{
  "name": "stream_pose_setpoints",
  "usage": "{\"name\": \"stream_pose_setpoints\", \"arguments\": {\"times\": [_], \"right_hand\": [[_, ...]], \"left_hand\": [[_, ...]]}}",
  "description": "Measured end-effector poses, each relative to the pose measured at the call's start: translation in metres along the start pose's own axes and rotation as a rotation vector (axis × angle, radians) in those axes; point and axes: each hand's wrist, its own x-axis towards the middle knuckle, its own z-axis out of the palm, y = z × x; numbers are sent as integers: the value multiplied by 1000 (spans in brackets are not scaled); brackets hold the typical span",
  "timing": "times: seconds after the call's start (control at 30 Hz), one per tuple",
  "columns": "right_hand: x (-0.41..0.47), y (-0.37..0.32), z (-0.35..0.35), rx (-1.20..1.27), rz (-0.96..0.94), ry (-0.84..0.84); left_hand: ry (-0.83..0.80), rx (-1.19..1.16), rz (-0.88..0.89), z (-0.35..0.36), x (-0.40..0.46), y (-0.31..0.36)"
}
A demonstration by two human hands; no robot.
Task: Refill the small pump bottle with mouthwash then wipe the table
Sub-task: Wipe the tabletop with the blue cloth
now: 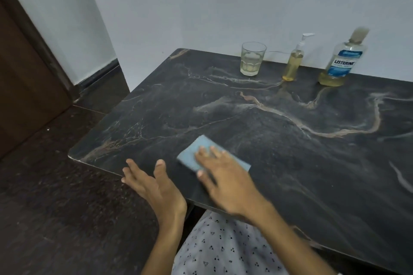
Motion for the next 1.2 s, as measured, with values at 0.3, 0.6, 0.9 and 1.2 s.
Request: {"name": "stream_pose_setpoints", "arguments": {"times": [0.3, 0.6, 0.9, 1.2], "right_hand": [[-121, 17, -14, -130, 359, 132], [-33, 76, -34, -230, 584, 118], [-170, 47, -24, -239, 487, 176], [-106, 127, -68, -264, 768, 144]], "left_hand": [[-118, 113, 26, 11, -42, -7], [-327, 301, 96, 30, -95, -19], [-348, 460, 176, 35, -99, -19], [-445, 624, 306, 44, -117, -13]]}}
